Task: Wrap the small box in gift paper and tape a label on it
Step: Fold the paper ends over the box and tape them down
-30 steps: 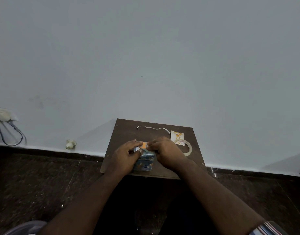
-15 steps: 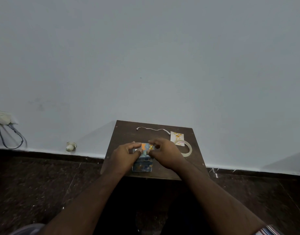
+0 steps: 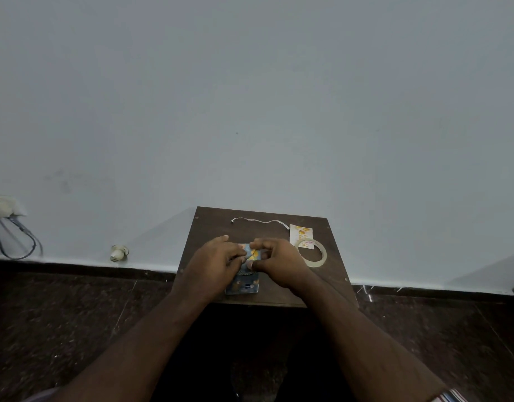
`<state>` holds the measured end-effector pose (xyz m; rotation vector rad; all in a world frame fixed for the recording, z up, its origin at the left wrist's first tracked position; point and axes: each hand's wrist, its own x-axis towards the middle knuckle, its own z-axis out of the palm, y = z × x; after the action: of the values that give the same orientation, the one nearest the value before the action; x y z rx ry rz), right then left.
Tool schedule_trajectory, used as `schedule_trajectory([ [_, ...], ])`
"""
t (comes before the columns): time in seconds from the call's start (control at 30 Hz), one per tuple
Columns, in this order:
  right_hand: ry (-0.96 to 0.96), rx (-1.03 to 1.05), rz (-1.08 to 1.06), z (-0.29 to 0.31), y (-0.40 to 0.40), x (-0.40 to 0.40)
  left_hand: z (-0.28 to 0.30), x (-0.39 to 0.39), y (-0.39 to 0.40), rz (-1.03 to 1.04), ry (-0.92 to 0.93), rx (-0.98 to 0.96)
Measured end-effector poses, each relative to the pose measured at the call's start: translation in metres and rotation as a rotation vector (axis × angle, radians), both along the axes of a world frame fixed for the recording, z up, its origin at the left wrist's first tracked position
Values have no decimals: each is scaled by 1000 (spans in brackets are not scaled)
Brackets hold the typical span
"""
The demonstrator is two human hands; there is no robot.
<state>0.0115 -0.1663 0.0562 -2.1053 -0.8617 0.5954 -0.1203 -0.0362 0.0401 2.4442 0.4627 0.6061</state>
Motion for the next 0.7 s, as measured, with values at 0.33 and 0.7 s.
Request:
schedule_trajectory([
  [0.33,143,79,-102,-8,7,2,2,-2,-11,79,-61,-108],
  [0.7,87,129,-222,-10,6,-6,1,-2,-18,72,-61,-100],
])
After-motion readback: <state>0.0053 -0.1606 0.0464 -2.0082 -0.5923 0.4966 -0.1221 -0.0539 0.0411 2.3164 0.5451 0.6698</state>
